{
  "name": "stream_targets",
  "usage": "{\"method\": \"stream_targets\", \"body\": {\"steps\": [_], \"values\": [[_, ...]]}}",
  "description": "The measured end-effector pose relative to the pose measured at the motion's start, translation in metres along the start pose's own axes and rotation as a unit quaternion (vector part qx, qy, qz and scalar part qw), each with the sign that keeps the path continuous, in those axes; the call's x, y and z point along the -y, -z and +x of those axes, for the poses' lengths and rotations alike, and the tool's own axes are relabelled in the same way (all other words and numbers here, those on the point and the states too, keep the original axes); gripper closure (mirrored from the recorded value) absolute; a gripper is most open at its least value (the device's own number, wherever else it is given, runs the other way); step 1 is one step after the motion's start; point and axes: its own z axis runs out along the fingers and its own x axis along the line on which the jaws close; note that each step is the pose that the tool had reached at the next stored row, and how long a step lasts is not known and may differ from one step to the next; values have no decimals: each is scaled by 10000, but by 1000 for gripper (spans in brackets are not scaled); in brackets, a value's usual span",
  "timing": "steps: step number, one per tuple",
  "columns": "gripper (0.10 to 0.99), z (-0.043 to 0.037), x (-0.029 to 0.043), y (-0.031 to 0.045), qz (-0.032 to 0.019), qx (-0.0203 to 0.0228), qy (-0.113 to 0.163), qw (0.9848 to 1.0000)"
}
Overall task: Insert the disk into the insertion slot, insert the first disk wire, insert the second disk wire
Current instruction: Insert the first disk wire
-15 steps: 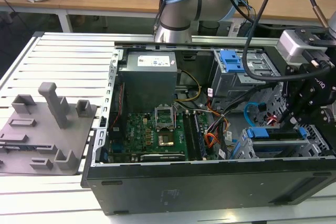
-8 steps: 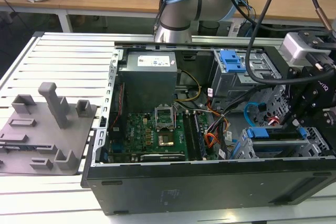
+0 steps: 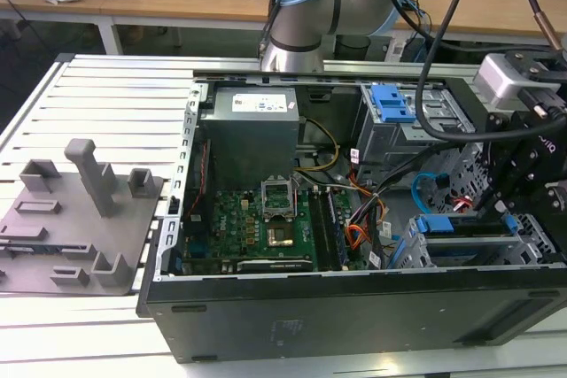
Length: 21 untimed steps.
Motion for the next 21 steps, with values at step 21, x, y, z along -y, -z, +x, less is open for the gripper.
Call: {"method": "stream_targets", "body": {"steps": [21], "values": [[922, 39, 47, -89, -15, 140, 1, 9999]]}}
